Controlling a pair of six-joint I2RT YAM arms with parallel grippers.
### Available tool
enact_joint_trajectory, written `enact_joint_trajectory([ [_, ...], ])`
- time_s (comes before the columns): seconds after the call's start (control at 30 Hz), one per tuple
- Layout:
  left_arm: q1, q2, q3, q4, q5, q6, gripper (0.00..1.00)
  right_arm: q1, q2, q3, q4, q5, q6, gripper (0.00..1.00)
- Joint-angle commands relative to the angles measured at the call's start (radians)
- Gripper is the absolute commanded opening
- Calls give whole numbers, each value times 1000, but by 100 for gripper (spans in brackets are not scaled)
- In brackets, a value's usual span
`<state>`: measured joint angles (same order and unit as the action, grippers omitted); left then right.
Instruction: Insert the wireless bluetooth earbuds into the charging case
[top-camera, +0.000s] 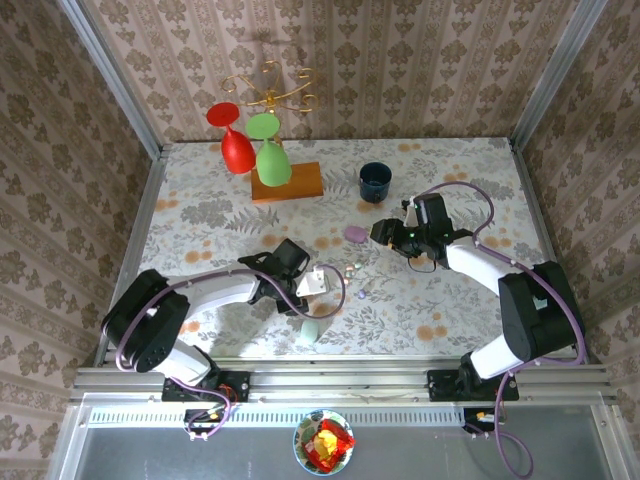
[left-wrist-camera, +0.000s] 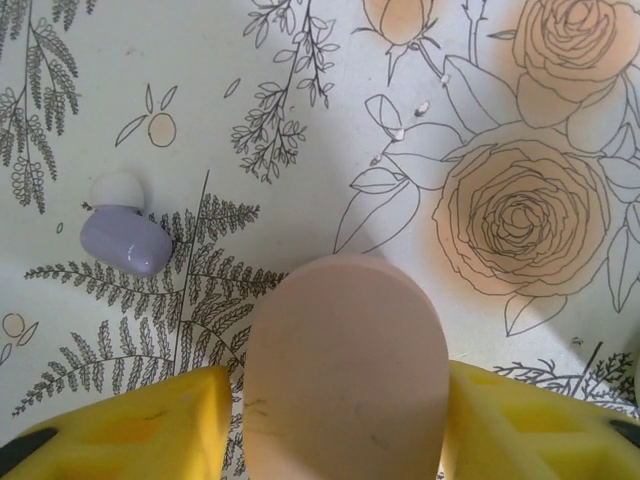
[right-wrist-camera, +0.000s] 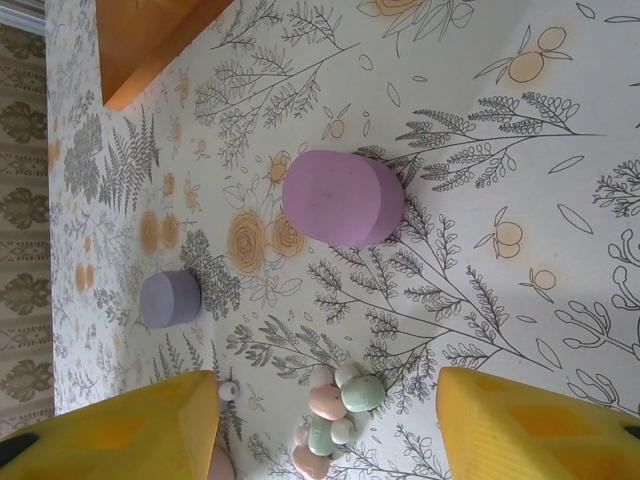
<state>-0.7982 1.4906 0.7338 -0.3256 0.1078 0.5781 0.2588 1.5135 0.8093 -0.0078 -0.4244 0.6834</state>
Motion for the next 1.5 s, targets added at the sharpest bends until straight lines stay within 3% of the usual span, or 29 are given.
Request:
enact_joint_trajectory([
  [0.0,-5,-46,7,16,5,-2,53,-3,-38,-8,-28,6,-8,60],
  [0.13,4,-93,-11,86,-10,-12,51,-4,-72,-19,-30,-12,-11,60],
  [0.27,17,-151,-9,160,14,-43,50,-3,-87,-35,5,-109,13,59],
  [0.4,22,-206,-35,291,72,-75,50,10,-94,-38,62,-249,37,60],
  [0.6,33,-231,-56,433,180,-136,50,56,-89,-18,70,-336,22,60],
  [0.8,35,-240,-82,530,218,-152,49,131,-50,9,98,-392,34,60],
  [1.0,38,-209,20,148,84,-57,70,136,-39,5,96,-350,29,60],
  [1.17,34,-170,51,-52,19,-40,81,127,-31,13,73,-331,15,60],
  [1.47,23,-32,87,-108,21,-43,88,108,-32,21,43,-311,6,60],
])
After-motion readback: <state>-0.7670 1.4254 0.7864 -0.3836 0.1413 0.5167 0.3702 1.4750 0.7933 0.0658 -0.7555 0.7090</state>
